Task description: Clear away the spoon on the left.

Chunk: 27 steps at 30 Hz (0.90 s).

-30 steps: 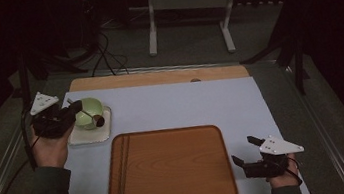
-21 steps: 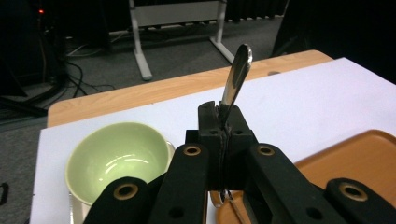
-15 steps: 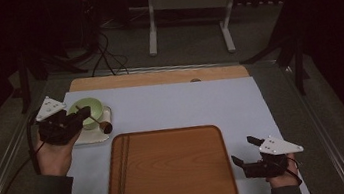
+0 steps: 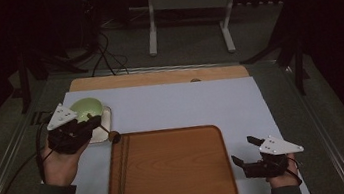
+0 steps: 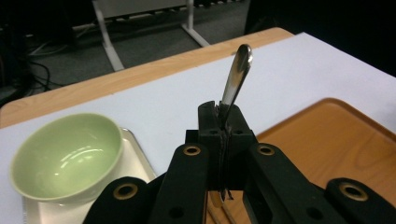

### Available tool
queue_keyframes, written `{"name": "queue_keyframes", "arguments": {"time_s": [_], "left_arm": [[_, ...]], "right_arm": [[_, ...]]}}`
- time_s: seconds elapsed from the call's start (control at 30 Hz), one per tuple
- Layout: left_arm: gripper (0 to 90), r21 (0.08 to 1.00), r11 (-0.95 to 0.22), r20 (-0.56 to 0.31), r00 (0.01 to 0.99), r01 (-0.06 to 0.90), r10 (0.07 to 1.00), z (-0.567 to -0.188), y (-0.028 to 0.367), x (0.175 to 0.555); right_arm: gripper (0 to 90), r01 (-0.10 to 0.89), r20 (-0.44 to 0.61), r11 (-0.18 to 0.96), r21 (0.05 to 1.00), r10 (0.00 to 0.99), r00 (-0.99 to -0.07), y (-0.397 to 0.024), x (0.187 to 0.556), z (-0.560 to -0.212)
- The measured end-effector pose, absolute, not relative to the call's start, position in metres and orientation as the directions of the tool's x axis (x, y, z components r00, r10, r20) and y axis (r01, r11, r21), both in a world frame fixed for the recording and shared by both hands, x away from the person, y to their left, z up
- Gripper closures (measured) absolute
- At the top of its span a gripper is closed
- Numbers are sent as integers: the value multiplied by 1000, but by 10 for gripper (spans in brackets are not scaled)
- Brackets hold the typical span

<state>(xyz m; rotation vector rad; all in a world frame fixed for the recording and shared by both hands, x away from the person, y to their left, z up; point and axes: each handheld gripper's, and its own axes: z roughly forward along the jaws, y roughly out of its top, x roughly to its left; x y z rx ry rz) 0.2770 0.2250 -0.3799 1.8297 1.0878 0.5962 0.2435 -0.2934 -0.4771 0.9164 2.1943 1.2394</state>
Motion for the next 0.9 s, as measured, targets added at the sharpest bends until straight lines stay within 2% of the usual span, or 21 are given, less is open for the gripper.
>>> {"name": "queue_keyframes", "arguments": {"time_s": [0.3,0.73,0.9], "left_arm": [[895,855,-262,-41,561,448,827,-387,208,262],[892,827,-304,-47,596,473,801,-397,195,243],[892,803,-309,-81,608,509,790,-409,188,239]], "right_arm": [[138,325,-63,372,870,736,-674,-294,243,-477],[138,324,-65,373,870,735,-675,-293,243,-477],[138,323,-65,374,869,735,-675,-293,243,-477]]}}
